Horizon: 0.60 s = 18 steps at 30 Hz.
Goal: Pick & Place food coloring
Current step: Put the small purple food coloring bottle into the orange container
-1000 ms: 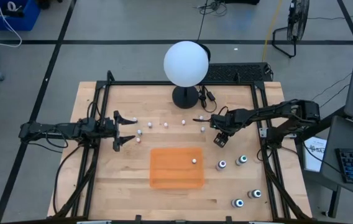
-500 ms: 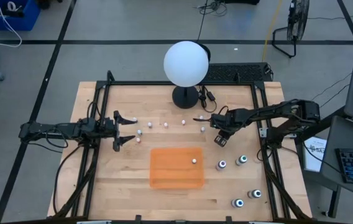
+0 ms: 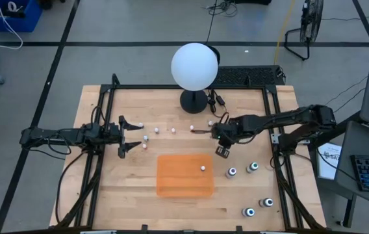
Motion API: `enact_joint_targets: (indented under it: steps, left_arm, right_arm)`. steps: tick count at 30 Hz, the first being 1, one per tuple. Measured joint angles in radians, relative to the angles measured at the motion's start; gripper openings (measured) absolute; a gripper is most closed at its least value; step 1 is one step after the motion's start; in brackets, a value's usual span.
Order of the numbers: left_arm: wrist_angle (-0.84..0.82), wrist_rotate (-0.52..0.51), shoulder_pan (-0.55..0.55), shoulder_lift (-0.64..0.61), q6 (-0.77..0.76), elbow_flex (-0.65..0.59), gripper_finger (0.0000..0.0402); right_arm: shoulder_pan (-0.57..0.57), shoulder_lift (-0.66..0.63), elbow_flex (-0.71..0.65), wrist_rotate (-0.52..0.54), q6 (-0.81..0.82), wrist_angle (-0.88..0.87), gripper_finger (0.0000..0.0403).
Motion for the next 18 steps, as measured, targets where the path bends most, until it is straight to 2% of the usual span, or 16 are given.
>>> enact_joint_targets:
  steps: [4, 11, 18]
  left_arm:
    - [0.000, 0.000, 0.000, 0.000, 0.000, 0.000, 0.0324]
    - [0.000, 0.000, 0.000, 0.000, 0.000, 0.000, 0.0324]
    - [0.000, 0.000, 0.000, 0.000, 0.000, 0.000, 0.0324]
  right_arm:
    - [0.095, 0.043, 0.176, 0.086, 0.038, -0.103, 0.0055]
    - [0.213, 0.256, 0.419, 0.080, 0.049, -0.209, 0.0055]
    - [0.318, 0.538, 0.669, -0.052, -0.039, -0.315, 0.0055]
